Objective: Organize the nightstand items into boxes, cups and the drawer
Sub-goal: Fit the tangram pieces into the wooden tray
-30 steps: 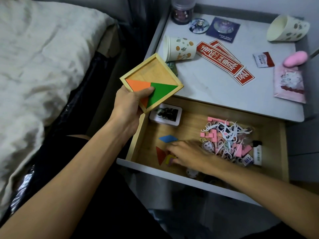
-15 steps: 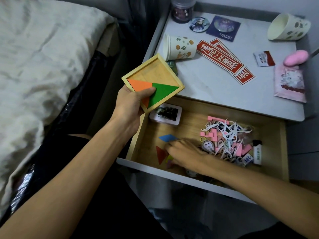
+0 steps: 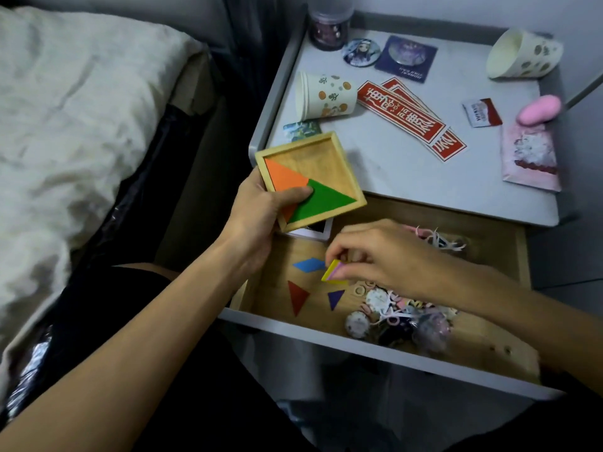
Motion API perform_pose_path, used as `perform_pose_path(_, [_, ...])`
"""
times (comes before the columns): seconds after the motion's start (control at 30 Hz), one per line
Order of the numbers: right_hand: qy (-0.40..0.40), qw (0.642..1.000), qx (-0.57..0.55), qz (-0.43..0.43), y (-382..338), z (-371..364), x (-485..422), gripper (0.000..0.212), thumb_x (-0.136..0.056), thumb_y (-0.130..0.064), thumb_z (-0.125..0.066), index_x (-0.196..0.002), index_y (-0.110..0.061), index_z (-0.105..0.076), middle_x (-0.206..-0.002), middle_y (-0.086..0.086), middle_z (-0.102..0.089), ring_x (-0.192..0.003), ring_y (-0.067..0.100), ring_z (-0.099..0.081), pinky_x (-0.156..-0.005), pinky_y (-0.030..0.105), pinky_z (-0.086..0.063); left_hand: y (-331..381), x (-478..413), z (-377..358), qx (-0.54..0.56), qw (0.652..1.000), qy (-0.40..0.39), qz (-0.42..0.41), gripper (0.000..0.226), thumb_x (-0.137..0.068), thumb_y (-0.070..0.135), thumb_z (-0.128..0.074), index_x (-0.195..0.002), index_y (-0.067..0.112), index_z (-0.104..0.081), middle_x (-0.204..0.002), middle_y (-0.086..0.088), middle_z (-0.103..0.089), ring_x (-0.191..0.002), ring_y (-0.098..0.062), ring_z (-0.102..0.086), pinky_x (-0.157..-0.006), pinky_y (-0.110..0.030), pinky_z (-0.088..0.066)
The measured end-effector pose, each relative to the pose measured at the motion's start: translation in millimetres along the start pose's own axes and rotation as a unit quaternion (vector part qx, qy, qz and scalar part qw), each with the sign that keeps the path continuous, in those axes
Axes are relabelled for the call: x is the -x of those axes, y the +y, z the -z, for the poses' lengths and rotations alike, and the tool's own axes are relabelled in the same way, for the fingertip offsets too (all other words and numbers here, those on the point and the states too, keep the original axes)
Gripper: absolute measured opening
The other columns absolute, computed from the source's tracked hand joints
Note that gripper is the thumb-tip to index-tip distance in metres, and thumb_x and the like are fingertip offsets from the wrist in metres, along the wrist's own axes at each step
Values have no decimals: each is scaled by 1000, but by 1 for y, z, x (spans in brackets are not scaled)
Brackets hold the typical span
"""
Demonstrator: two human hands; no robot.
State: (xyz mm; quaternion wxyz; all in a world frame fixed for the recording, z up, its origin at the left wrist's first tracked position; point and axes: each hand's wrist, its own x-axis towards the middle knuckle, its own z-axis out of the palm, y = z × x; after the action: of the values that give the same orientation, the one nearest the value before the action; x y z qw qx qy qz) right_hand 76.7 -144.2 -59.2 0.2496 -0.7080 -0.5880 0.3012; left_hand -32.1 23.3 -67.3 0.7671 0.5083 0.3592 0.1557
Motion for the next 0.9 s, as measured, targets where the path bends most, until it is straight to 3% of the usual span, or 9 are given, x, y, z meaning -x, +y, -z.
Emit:
perform_pose_path(0.13, [168,969,-170,-55,-1,33,15,19,-83,-17,-75,-101,-14,-73,-77,1,-70,-64,15,-69,-65,29,-58,-13,3,-12,-12,999,-41,18,47,-79,-10,-69,-124,-2,-57,-114,-21,-70,-105,-37,-68,-94,-49,-55])
perform_pose_path(0.23, [269,941,-179,-102,18,37,5,15,-82,-19,-79,-96,-20,-74,-76,-5,-68,-66,4,-63,-67,23,-54,-23,7,-19,-33,995,-86,45,54,-76,-9,-73,-127,-1,-57,-119,-21,-69,-113,-42,-64,-102,-54,-49])
perform_pose_path(0.33, [274,944,-114,-145,31,29,-3,10,-83,-23,-78,-93,-24,-75,-74,-8,-69,-65,-3,-60,-65,12,-45,-28,7,-22,-53,992,-101,60,58,-70,-5,-74,-126,1,-59,-119,-19,-69,-114,-40,-63,-104,-54,-48])
perform_pose_path(0.47, [280,946,-80,-145,31,26,-3,14,-81,-25,-80,-94,-21,-77,-74,-9,-69,-72,-2,-63,-67,7,-46,-30,4,-25,-56,991,-104,65,51,-79,-16,-65,-126,1,-58,-118,-18,-70,-109,-34,-67,-99,-44,-53])
perform_pose_path(0.57, [274,954,-44,-109,27,25,-4,17,-81,-24,-80,-98,-18,-78,-79,-4,-72,-76,3,-64,-67,10,-46,-28,4,-27,-50,990,-110,72,48,-81,-15,-63,-126,2,-58,-117,-18,-70,-102,-29,-69,-92,-37,-56])
perform_pose_path(0.7, [286,954,-47,-79,24,31,-5,27,-78,-18,-82,-104,-15,-76,-93,-3,-69,-75,5,-62,-70,11,-46,-26,3,-25,-17,988,-118,96,38,-84,-11,-61,-120,4,-63,-118,-22,-69,-104,-34,-67,-96,-44,-53])
perform_pose_path(0.83, [303,941,-119,-96,24,40,2,26,-76,-21,-82,-100,-23,-73,-81,-5,-67,-71,1,-60,-70,13,-48,-24,2,-24,5,986,-119,120,33,-86,-4,-64,-118,4,-66,-116,-21,-70,-108,-36,-67,-98,-44,-54])
perform_pose_path(0.9, [280,946,-132,-99,22,42,5,22,-76,-21,-83,-94,-22,-72,-76,-5,-67,-67,5,-62,-69,21,-53,-23,2,-24,9,986,-102,132,43,-79,3,-71,-122,0,-64,-115,-20,-71,-109,-36,-67,-96,-43,-55])
